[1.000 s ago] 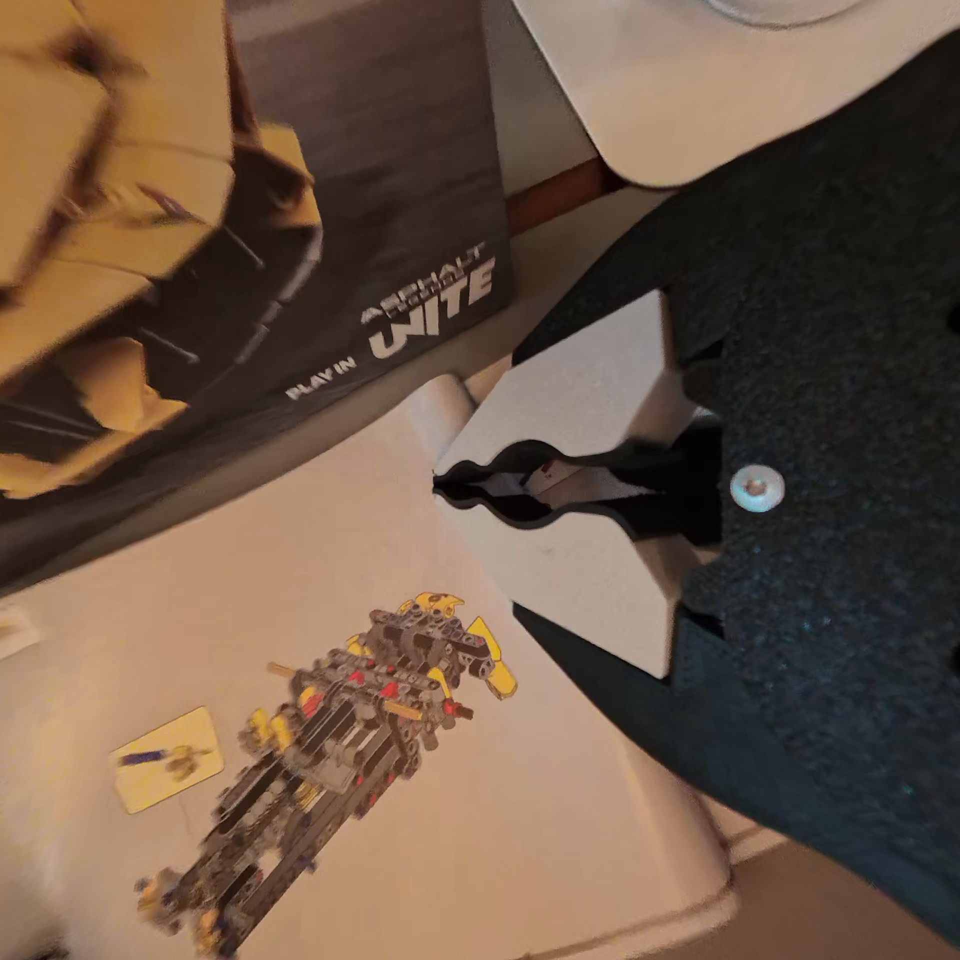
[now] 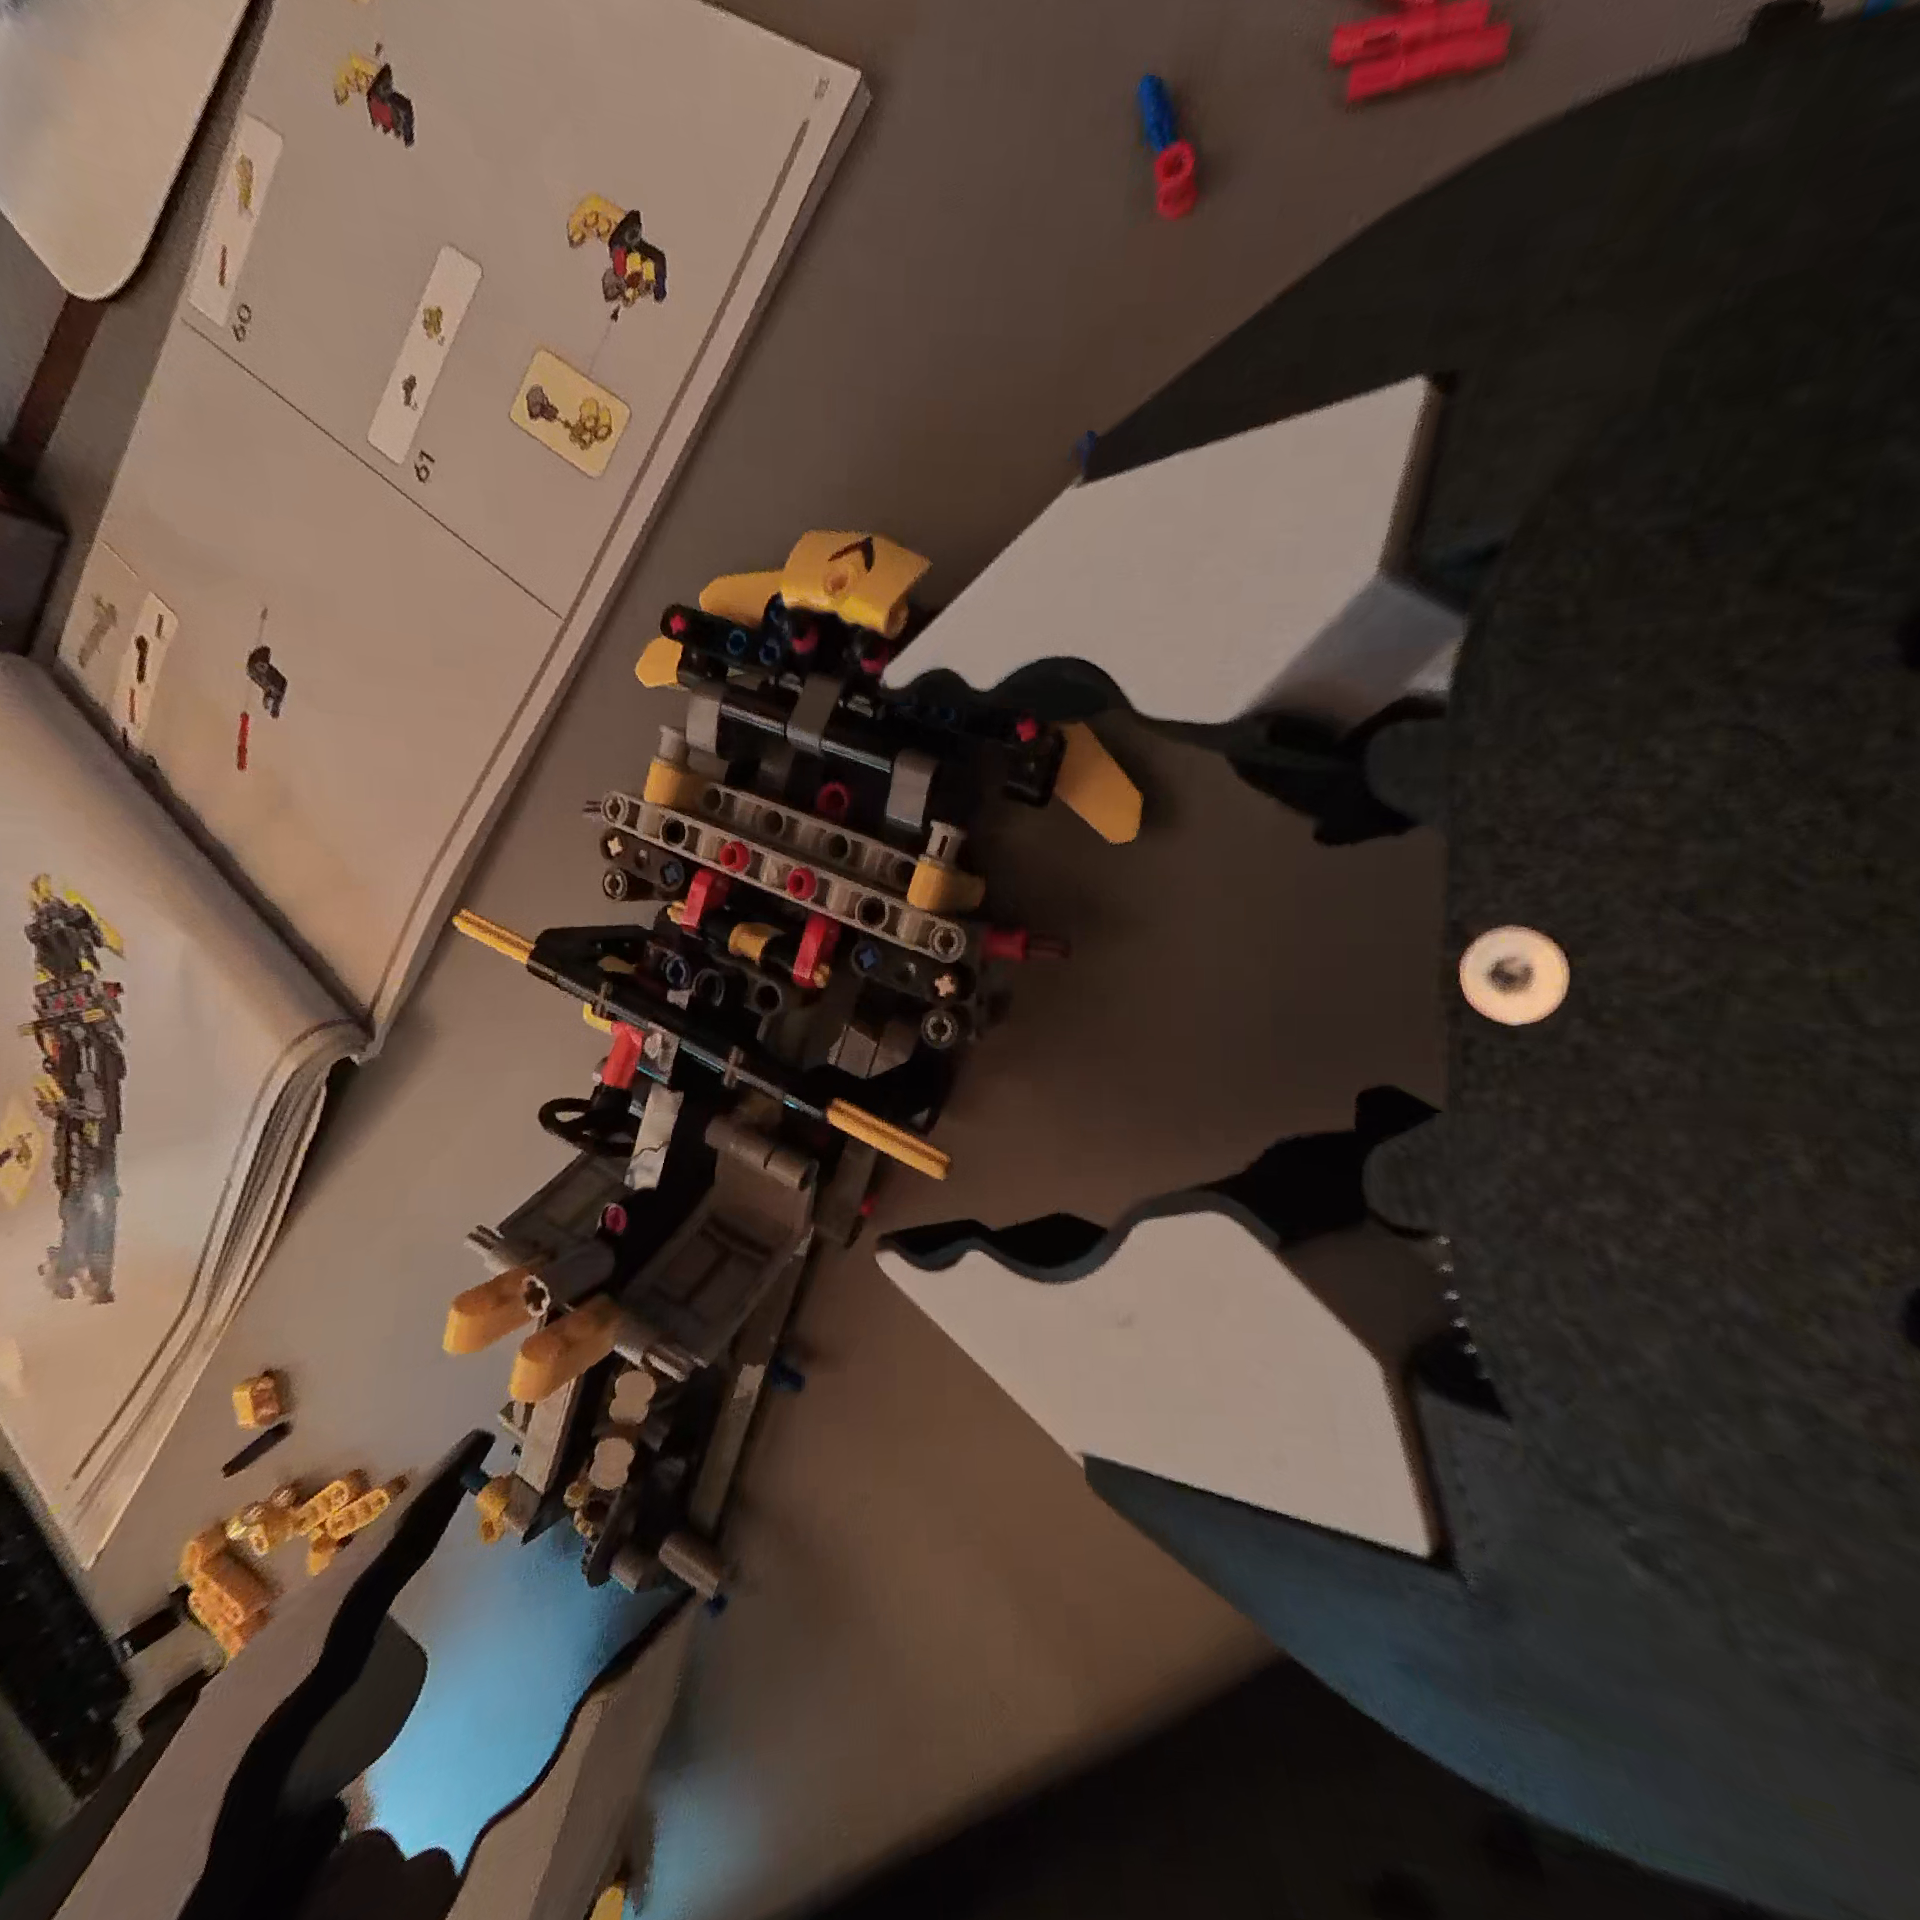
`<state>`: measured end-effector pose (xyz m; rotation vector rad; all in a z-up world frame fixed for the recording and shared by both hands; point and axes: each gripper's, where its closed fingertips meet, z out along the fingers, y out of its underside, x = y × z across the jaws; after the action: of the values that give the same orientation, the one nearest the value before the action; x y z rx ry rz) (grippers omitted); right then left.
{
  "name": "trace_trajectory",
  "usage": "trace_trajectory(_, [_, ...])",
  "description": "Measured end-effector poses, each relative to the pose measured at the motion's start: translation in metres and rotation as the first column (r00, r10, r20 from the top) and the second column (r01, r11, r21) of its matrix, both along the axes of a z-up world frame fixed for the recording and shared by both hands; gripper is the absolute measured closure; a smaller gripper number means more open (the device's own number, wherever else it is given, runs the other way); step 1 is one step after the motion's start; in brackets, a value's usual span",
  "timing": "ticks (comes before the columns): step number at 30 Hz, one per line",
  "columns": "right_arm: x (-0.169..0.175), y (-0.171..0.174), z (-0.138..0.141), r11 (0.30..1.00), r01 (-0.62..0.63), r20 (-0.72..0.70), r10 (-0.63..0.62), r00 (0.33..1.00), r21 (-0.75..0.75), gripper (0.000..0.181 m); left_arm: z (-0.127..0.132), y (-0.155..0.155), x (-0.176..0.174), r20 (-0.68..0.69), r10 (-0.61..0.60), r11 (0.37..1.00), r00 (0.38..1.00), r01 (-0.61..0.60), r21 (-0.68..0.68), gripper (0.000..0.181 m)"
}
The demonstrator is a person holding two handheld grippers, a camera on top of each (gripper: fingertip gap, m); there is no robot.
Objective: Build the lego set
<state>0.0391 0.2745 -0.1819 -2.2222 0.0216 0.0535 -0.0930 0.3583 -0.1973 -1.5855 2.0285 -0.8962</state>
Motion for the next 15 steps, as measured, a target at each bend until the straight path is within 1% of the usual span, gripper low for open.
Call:
trace_trajectory(3, [0.003,0.009,0.002,1.000,0.005,0.046,-0.005,0.999,0.017,0.098,-0.004,0.002,-0.001,-0.025,0.010,1.000,1.000,-0.010,-0.012,0.108])
trace_trajectory(7, [0.004,0.021,0.002,1.000,0.005,0.033,-0.006,0.999,0.016,0.100,-0.005,0.003,-0.003,-0.041,0.004,1.000,0.999,-0.005,-0.024,0.108])
trace_trajectory(12, [0.002,0.034,0.003,1.000,-0.008,0.018,0.007,1.000,0.025,0.102,-0.004,0.014,-0.008,-0.041,0.016,1.000,0.999,-0.016,-0.013,0.108])
trace_trajectory(13, [0.001,0.035,0.004,1.000,-0.011,0.016,0.010,1.000,0.023,0.102,-0.001,0.015,-0.011,-0.032,0.019,1.000,0.999,-0.020,-0.014,0.109])
trace_trajectory(15, [-0.001,0.034,0.010,0.999,-0.006,0.007,0.006,1.000,0.036,0.099,0.019,0.022,-0.021,0.036,0.049,0.998,0.998,-0.047,-0.049,0.108])
